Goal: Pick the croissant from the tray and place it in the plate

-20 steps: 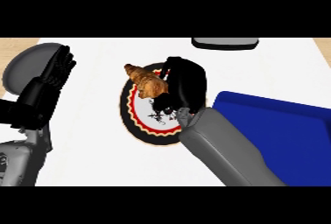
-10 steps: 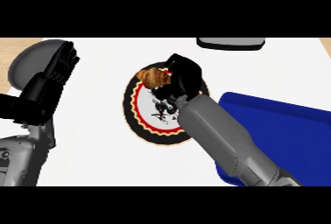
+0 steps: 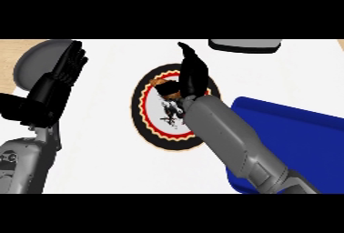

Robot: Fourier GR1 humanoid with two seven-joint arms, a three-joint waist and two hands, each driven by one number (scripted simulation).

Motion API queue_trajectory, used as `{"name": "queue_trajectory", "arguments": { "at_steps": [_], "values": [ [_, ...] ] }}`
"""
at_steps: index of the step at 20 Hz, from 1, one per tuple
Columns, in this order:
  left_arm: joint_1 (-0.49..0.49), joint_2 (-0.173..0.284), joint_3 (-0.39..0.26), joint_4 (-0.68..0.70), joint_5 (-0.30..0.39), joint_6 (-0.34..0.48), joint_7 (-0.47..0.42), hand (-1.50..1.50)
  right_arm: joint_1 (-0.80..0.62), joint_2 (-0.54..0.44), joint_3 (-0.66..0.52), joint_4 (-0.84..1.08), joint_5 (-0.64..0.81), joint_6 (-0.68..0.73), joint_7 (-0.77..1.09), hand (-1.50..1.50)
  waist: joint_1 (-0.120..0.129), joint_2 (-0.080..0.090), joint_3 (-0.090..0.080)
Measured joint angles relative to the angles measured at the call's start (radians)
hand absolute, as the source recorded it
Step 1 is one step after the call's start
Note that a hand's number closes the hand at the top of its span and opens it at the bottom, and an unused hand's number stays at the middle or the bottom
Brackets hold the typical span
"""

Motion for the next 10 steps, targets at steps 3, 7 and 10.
{"name": "queue_trajectory", "arguments": {
  "at_steps": [3,7,10],
  "values": [
    [0.015,0.002,0.002,-0.005,0.001,-0.007,-0.007,0.0,-0.003,-0.001,-0.007,-0.006,-0.052,-0.092,-0.057,-1.5,-0.001,-0.002,0.0],
    [0.006,0.009,0.022,0.013,0.005,-0.007,-0.009,0.0,0.027,-0.001,-0.037,-0.057,-0.148,-0.157,-0.162,-1.5,-0.022,-0.006,0.0],
    [0.026,0.018,0.04,0.006,0.009,-0.01,-0.009,0.0,0.053,-0.001,-0.079,-0.086,-0.195,-0.188,-0.229,-1.5,-0.039,-0.011,0.0]
  ]
}}
